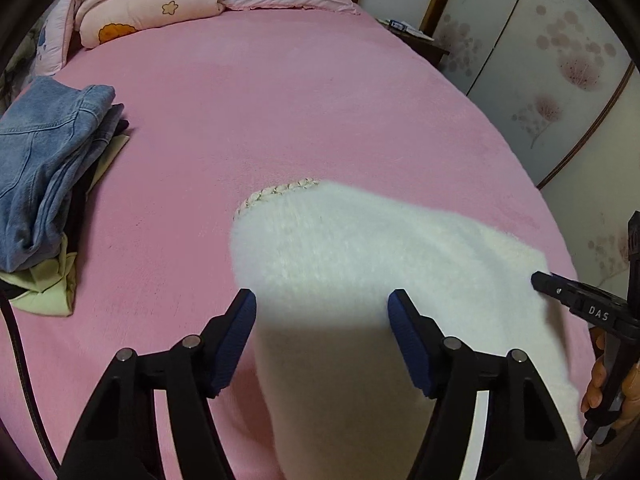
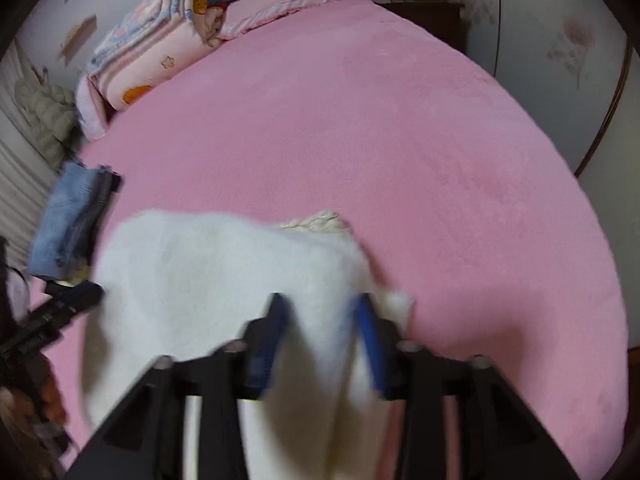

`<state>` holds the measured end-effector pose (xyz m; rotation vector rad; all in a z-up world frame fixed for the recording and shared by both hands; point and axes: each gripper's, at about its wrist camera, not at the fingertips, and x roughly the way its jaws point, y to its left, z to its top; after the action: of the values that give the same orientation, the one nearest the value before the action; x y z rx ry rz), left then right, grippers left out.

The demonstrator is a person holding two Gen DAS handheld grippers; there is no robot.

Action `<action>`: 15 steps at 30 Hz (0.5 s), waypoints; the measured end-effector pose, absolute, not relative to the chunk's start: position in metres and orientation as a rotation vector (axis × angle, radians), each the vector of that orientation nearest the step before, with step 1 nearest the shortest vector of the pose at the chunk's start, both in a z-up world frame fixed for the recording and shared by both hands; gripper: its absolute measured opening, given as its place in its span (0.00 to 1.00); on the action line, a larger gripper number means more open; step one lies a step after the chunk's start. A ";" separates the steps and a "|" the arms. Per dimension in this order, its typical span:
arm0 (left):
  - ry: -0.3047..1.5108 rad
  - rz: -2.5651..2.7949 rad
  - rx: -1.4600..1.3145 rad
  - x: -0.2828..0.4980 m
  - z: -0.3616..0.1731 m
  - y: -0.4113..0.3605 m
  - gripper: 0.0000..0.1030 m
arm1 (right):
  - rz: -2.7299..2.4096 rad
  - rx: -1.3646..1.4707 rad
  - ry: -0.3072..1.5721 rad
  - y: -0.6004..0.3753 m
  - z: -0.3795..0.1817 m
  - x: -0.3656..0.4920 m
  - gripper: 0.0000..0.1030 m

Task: Fold large clothes

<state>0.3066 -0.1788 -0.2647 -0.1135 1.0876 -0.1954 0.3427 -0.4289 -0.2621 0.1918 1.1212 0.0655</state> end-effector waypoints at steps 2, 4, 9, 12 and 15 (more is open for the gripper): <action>1.112 -0.199 -0.094 0.308 -0.276 -0.185 0.65 | 0.035 0.215 1.156 -0.436 -0.276 0.345 0.28; 1.108 -0.197 -0.072 0.303 -0.278 -0.192 0.65 | 0.027 0.262 1.154 -0.444 -0.283 0.342 0.31; 1.110 -0.195 -0.066 0.301 -0.274 -0.192 0.70 | 0.021 0.256 1.152 -0.443 -0.278 0.342 0.36; 1.117 -0.176 -0.032 0.296 -0.263 -0.194 0.76 | 0.014 0.239 1.152 -0.440 -0.268 0.340 0.40; 1.106 -0.182 0.006 0.286 -0.246 -0.200 0.79 | 0.016 0.258 1.148 -0.442 -0.255 0.335 0.40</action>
<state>0.2855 -0.1997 -0.2461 0.0062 1.1057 -0.1820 0.3348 -0.4415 -0.2555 0.2578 1.1481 0.0160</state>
